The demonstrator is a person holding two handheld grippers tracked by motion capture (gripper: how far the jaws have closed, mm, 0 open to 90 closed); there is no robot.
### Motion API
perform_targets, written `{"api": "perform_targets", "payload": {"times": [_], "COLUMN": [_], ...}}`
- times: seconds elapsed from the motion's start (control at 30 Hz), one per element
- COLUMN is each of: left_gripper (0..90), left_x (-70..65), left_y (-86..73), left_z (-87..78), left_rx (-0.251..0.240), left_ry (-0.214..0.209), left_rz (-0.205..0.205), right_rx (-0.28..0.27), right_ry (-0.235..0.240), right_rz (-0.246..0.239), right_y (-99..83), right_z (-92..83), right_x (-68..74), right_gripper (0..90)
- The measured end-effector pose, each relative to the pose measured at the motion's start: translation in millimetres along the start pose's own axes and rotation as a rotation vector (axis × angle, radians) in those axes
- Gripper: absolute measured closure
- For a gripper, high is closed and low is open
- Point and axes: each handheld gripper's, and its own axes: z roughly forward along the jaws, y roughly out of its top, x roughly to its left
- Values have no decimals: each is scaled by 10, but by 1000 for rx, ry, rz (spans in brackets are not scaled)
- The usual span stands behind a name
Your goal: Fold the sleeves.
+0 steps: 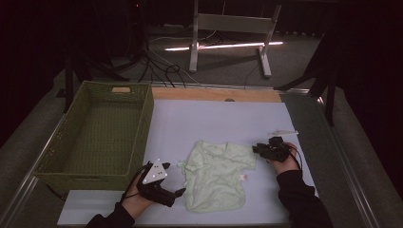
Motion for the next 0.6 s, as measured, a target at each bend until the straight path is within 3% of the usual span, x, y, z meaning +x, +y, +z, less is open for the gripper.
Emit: {"api": "perform_targets", "payload": {"times": [0.1,0.17,0.27,0.6], "left_gripper": [5,5,5,5], "left_x": [3,5,5,2], "left_y": [-3,-4,-5,3], "left_z": [1,1,-1,-15], "left_rx": [2,5,4,5], "left_ry": [2,4,4,13], "left_rz": [2,3,3,9], "right_rx": [11,27,39,0], "right_ry": [-17,0,-23,-12], "right_rz": [-5,-8,-36,-64], "right_y": [3,15,40,136], "right_z": [-2,-3,-1,-132], "right_x": [4,14,58,207], "right_gripper": [818,883,900,900]}}
